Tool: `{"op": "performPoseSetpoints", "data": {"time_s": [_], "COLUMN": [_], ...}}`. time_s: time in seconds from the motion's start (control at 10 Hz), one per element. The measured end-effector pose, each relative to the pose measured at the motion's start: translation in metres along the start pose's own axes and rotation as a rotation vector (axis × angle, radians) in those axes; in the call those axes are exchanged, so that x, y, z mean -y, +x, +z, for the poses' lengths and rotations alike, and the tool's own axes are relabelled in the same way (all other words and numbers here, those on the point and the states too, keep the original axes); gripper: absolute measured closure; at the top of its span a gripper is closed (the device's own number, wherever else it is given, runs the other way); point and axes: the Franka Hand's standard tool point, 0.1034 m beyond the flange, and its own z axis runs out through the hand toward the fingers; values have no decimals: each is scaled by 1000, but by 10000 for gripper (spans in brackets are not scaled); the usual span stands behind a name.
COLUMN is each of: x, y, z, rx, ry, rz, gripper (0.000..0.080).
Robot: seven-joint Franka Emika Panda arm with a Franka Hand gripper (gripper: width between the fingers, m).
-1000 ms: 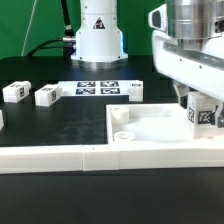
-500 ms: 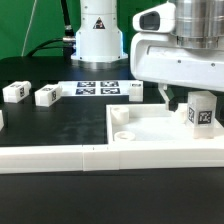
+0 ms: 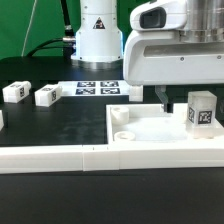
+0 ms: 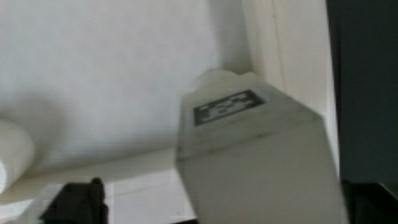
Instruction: Assemble one leg
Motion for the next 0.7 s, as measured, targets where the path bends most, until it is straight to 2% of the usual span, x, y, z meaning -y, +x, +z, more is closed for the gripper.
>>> {"op": "performPoseSetpoints", "data": {"time_s": [0.1, 0.3, 0.4, 0.5, 0.7], "x": [0, 0, 0, 0, 0], "y": [0, 0, 0, 0, 0], "z": [1, 1, 1, 1, 1], "rx": [0, 0, 0, 0, 0], "ry": [0, 0, 0, 0, 0], "rz": [5, 5, 5, 10, 46], "gripper": [151, 412, 412, 510, 510]}}
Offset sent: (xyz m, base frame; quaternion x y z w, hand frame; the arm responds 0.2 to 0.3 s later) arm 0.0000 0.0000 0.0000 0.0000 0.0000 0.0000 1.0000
